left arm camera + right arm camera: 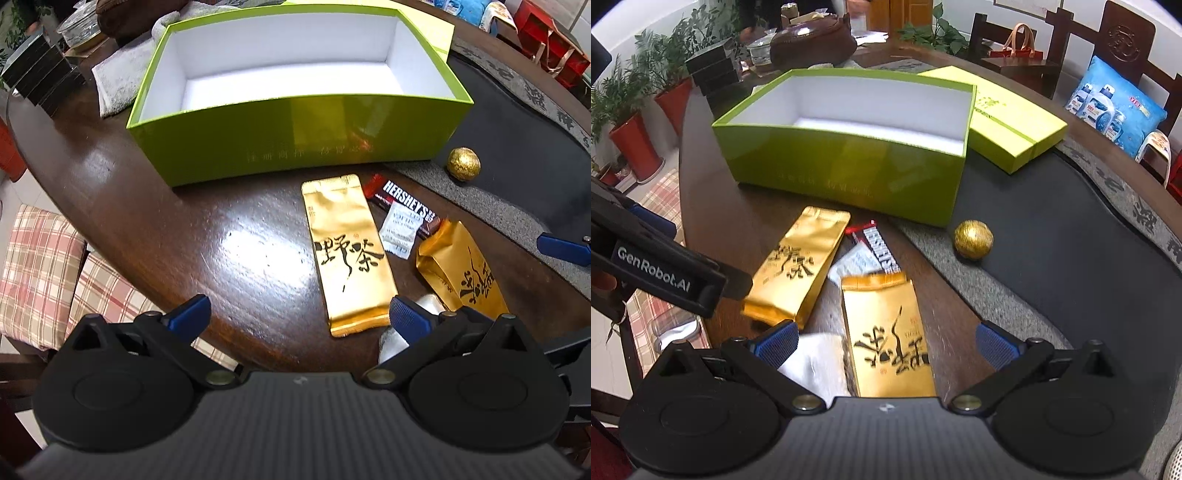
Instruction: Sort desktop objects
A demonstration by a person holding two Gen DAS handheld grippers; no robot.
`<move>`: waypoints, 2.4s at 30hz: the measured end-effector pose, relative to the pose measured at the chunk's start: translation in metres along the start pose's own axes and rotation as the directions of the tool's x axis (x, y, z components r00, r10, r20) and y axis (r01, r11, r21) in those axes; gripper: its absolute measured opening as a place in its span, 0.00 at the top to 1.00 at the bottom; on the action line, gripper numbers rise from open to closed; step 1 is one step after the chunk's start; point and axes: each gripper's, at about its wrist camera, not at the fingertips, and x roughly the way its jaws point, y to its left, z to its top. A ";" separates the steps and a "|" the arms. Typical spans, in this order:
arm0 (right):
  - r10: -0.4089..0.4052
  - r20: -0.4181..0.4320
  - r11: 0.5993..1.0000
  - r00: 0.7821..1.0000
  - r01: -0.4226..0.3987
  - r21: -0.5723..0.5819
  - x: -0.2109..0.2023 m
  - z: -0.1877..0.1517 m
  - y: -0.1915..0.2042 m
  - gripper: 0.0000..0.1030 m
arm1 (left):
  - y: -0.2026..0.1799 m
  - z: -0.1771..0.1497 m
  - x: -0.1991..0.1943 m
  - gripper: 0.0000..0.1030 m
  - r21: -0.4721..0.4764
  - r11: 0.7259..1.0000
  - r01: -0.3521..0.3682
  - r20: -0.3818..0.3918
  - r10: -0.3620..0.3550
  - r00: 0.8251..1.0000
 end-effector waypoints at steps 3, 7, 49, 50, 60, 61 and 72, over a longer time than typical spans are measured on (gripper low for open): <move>-0.005 0.005 1.000 1.000 0.004 0.008 0.002 0.007 0.002 0.00 | 0.001 0.005 0.002 0.00 0.010 1.000 0.004 0.000 -0.004 1.000; -0.010 0.001 1.000 1.000 0.010 0.020 0.008 0.014 0.003 0.00 | 0.004 0.012 0.006 0.00 0.024 1.000 0.010 -0.002 -0.010 1.000; -0.012 -0.019 0.999 1.000 0.012 0.047 0.047 0.061 -0.009 0.00 | 0.012 0.067 0.034 0.00 0.075 0.997 0.037 -0.018 -0.035 0.999; -0.013 -0.019 0.999 1.000 0.014 0.048 0.047 0.061 -0.010 0.00 | 0.011 0.068 0.035 0.00 0.078 0.996 0.039 -0.019 -0.037 0.999; -0.069 -0.022 0.994 0.997 0.070 0.086 0.048 0.051 -0.037 0.00 | -0.011 0.074 0.039 0.00 0.125 0.990 0.070 -0.023 -0.068 0.997; -0.077 -0.019 0.992 0.997 0.079 0.096 0.048 0.050 -0.041 0.00 | -0.015 0.075 0.039 0.00 0.129 0.989 0.076 -0.022 -0.073 0.997; -0.114 0.009 0.979 0.993 0.111 0.171 0.066 0.049 -0.086 0.00 | -0.042 0.090 0.047 0.00 0.104 0.989 0.109 -0.023 -0.107 0.994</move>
